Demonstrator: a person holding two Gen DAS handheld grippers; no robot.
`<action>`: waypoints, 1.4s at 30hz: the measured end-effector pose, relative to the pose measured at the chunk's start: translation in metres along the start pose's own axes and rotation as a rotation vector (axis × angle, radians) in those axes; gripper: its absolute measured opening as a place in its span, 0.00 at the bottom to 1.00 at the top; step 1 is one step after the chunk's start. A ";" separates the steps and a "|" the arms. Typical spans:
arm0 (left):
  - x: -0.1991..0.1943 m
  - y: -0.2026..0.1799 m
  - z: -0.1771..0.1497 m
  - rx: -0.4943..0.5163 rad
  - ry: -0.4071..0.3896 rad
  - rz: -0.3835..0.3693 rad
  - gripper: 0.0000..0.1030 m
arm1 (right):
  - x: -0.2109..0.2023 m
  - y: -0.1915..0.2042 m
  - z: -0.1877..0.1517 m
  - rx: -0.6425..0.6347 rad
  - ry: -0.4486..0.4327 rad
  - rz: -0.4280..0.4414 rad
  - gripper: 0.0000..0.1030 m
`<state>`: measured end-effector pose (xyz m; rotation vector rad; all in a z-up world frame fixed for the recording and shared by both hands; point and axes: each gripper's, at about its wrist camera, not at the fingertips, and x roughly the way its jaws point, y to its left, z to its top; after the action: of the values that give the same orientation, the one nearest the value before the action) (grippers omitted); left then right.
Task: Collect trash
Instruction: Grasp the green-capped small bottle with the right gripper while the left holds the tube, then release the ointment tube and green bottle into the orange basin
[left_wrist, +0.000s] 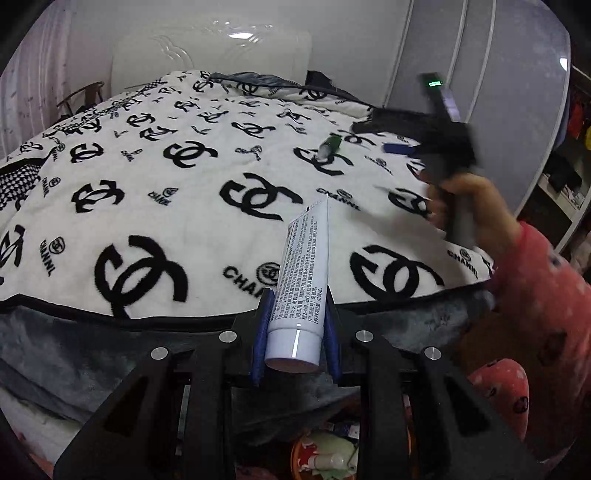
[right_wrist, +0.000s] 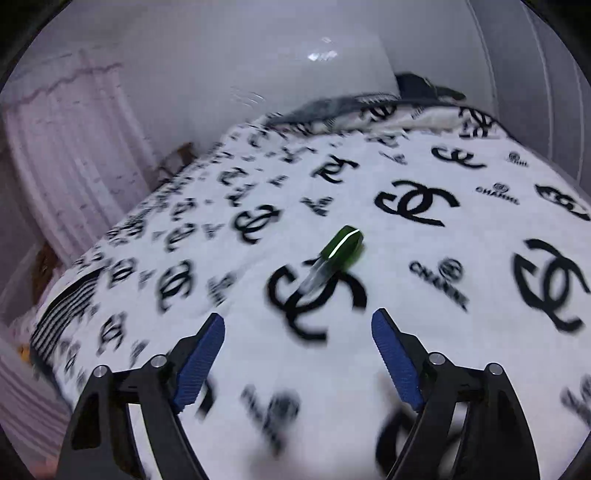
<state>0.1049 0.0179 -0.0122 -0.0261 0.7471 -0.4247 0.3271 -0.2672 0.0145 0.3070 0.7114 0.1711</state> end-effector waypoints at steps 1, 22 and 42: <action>0.000 0.001 0.000 0.001 -0.006 0.009 0.24 | 0.015 -0.004 0.005 0.018 0.018 -0.013 0.75; 0.012 0.007 0.003 -0.008 -0.013 0.002 0.24 | 0.101 0.027 0.023 -0.264 0.079 -0.390 0.37; -0.041 -0.058 -0.066 -0.003 0.003 -0.015 0.24 | -0.189 0.072 -0.153 -0.501 -0.056 -0.117 0.37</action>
<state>0.0130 -0.0107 -0.0240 -0.0338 0.7511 -0.4379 0.0811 -0.2151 0.0450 -0.2076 0.6065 0.2224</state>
